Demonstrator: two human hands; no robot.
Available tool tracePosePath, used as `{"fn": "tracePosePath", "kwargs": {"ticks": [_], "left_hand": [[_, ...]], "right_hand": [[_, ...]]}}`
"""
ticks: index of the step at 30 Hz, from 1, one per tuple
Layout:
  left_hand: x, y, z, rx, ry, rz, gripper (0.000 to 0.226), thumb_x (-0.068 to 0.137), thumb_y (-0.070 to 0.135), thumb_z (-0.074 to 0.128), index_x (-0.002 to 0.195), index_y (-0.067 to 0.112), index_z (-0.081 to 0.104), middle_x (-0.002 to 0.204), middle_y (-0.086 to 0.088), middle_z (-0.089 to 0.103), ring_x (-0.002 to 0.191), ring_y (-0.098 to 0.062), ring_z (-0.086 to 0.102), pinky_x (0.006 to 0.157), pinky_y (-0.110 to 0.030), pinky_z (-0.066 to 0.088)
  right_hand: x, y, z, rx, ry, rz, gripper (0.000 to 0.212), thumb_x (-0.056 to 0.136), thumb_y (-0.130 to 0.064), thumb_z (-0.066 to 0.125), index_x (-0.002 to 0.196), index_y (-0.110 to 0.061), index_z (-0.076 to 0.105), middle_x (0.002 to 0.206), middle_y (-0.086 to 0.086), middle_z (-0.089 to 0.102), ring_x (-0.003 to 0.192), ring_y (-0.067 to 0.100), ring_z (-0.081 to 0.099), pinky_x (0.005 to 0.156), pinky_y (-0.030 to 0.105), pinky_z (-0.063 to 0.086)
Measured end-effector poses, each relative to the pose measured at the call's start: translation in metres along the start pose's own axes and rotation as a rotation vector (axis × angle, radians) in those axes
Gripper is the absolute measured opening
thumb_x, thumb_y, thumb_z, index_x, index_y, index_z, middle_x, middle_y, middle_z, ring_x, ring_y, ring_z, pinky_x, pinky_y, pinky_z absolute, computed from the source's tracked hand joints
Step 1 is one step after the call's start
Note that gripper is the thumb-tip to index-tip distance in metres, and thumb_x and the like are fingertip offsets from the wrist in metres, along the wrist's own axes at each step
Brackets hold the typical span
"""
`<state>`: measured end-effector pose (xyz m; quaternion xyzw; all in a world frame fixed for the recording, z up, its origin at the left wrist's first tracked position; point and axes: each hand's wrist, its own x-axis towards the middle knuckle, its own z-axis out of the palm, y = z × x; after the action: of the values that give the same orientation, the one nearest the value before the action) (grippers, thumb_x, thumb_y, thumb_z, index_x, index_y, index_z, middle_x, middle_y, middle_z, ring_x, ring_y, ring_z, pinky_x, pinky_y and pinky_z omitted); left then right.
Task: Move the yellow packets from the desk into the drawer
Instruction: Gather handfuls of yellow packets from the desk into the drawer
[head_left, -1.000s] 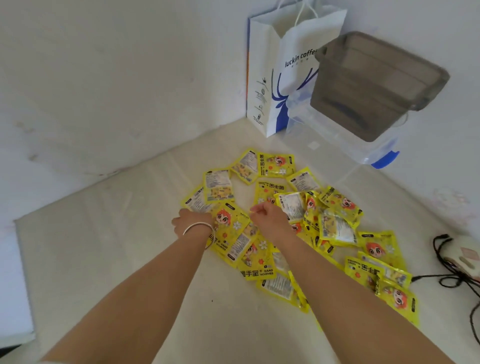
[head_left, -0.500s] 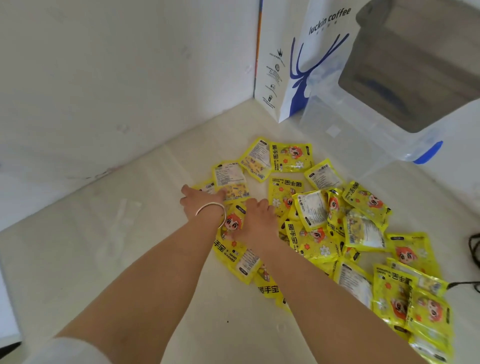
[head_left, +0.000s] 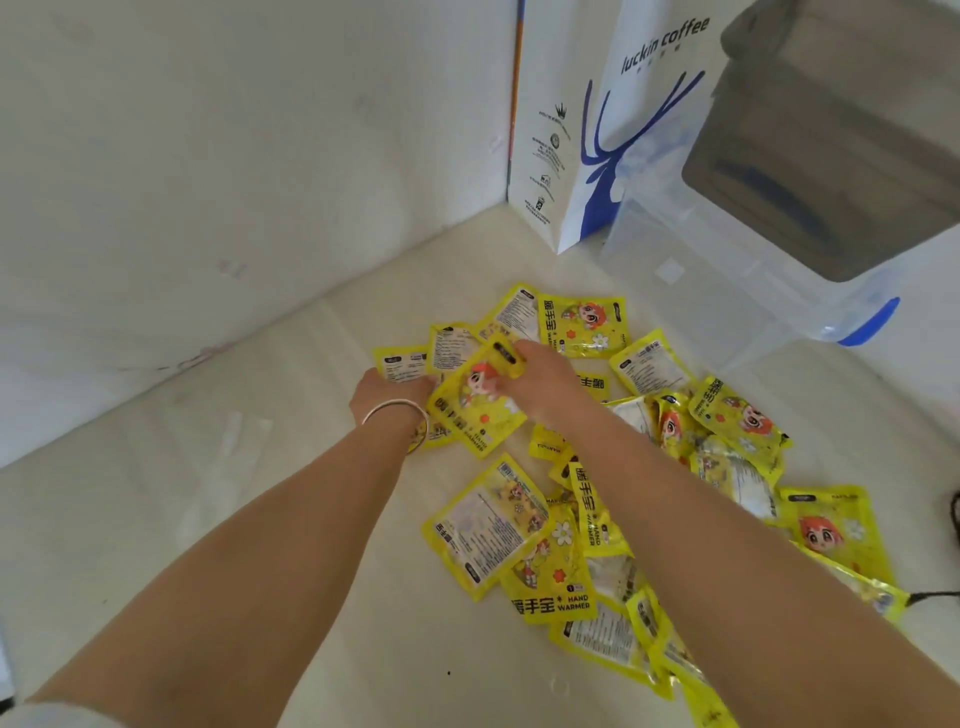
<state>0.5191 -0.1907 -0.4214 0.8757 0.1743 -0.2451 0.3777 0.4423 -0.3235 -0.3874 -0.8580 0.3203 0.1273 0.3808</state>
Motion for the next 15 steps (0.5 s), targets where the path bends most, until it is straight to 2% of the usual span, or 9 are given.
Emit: {"fn": "tracePosePath", "kwargs": {"ticks": [7,11,15], "left_hand": [[0.021,0.005,-0.002,-0.001,0.006,0.053,0.043,0.083,0.027,0.065,0.119,0.008,0.054,0.122,-0.014,0.061,0.113,-0.032,0.058,0.091,-0.035,0.046],[0.029,0.010,-0.003,0.044,0.006,0.123,0.035,0.088,0.025,0.058,0.118,0.008,0.053,0.120,-0.015,0.062,0.111,-0.034,0.058,0.088,-0.036,0.046],[0.039,0.011,-0.005,0.058,-0.015,0.155,0.034,0.088,0.029,0.057,0.114,0.007,0.058,0.116,-0.015,0.063,0.107,-0.034,0.059,0.092,-0.038,0.049]], "right_hand": [[0.052,-0.001,-0.028,-0.265,-0.006,-0.026,0.064,0.091,-0.033,0.059,0.146,-0.013,0.033,0.148,0.010,0.040,0.136,0.028,0.038,0.105,0.037,0.036],[0.075,-0.005,-0.031,-0.400,-0.001,-0.079,0.058,0.092,-0.033,0.057,0.141,-0.008,0.040,0.146,0.012,0.035,0.135,0.030,0.034,0.108,0.040,0.034],[0.091,-0.005,-0.033,-0.507,-0.054,-0.050,0.060,0.089,-0.040,0.059,0.141,-0.016,0.041,0.145,0.016,0.032,0.134,0.032,0.033,0.107,0.038,0.032]]}}
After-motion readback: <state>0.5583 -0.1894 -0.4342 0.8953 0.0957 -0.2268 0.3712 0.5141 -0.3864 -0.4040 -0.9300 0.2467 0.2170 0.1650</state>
